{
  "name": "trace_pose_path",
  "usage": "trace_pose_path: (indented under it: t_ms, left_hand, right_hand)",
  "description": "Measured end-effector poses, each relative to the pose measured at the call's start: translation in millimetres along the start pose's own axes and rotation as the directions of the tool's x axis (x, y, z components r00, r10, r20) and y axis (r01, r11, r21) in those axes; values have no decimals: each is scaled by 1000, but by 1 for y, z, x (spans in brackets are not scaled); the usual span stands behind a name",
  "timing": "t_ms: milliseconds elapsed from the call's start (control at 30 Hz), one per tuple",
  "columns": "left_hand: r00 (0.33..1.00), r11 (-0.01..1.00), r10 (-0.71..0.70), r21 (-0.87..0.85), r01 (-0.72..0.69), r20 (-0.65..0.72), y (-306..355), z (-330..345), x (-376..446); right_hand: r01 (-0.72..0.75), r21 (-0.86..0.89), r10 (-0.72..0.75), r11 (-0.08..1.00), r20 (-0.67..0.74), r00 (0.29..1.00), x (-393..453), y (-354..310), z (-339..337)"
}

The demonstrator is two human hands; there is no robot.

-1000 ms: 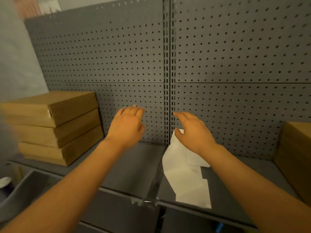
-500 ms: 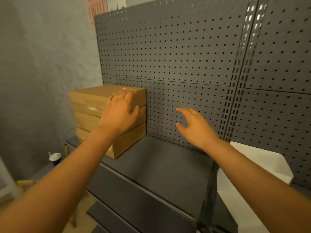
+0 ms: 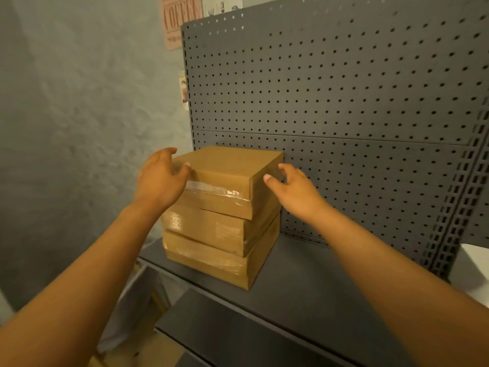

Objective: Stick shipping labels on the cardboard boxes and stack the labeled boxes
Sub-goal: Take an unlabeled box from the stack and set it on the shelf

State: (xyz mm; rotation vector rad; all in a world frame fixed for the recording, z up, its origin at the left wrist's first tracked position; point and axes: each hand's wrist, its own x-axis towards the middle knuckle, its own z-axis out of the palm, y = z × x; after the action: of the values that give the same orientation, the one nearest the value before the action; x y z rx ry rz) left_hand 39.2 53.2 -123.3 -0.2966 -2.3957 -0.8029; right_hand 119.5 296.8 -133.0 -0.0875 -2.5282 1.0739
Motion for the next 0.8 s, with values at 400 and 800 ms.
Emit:
trace_pose_path:
  t_ms: [400, 800]
  left_hand:
    - [838, 620, -424, -564, 545, 344, -62, 19, 50]
    - [899, 517, -290, -737, 436, 329, -40, 15, 44]
  right_hand:
    - [-310, 375, 306, 874, 73, 949, 30, -27, 46]
    - [-141, 463, 208, 875, -96, 973, 6, -17, 14]
